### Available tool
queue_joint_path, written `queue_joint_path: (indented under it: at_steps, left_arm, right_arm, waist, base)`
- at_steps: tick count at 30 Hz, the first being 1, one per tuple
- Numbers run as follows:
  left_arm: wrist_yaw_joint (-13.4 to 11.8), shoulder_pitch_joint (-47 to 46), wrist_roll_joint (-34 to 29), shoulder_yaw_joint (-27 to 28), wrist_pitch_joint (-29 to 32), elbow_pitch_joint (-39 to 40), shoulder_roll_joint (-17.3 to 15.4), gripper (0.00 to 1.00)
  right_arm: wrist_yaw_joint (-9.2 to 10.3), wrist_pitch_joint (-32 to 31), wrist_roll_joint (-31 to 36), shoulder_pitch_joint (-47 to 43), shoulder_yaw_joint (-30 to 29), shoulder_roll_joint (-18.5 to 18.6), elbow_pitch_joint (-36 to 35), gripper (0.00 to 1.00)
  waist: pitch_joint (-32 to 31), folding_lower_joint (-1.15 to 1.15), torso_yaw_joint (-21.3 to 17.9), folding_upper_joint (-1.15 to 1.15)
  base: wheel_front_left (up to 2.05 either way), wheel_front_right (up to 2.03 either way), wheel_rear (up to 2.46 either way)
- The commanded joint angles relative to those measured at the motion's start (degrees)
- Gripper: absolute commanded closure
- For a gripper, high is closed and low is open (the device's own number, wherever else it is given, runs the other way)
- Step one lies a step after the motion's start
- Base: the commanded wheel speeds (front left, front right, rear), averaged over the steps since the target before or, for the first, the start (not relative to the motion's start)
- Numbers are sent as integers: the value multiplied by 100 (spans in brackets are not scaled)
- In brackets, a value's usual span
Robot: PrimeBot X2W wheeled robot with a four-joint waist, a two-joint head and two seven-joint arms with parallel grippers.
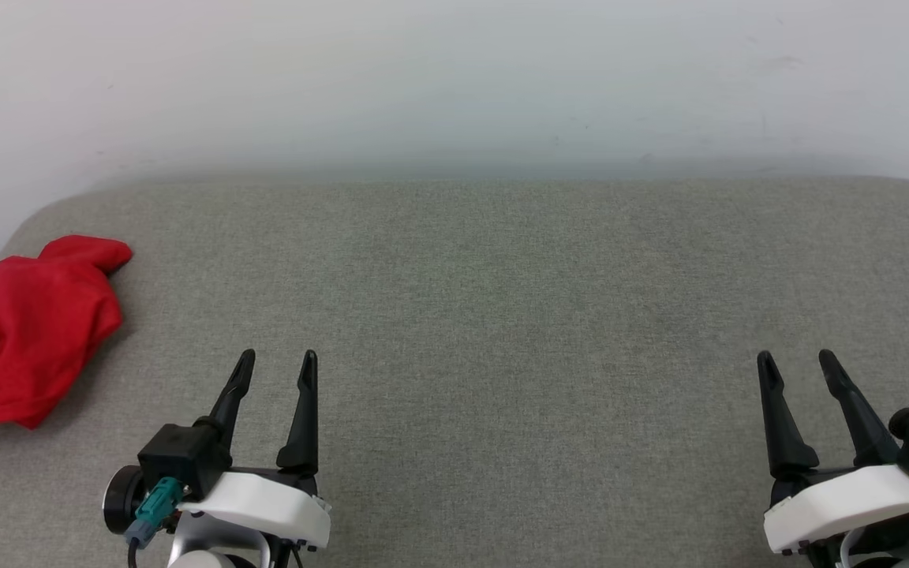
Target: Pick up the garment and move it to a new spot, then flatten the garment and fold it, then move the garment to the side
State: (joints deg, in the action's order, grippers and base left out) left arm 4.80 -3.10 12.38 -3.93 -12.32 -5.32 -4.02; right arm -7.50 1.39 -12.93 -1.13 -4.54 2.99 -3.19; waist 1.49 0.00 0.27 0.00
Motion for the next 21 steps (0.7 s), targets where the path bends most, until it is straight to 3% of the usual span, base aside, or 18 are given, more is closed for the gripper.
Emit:
queue_joint_path:
  at_steps: [1, 21]
  left_arm:
    - [-22, 32, -131, -22, -52, 22, -32, 0]
    - [34, 49, -743, -14, -260, -79, 11, 0]
  right_arm:
    - [1, -2, 115, -4, -9, -16, -60, 0]
    - [2, 125, 575, -127, -116, -17, -166, 0]
  waist:
    - [-5, 0, 7, 0]
    - [-13, 0, 60, 0]
  base:
    - [0, 0, 0]
    - [0, 0, 0]
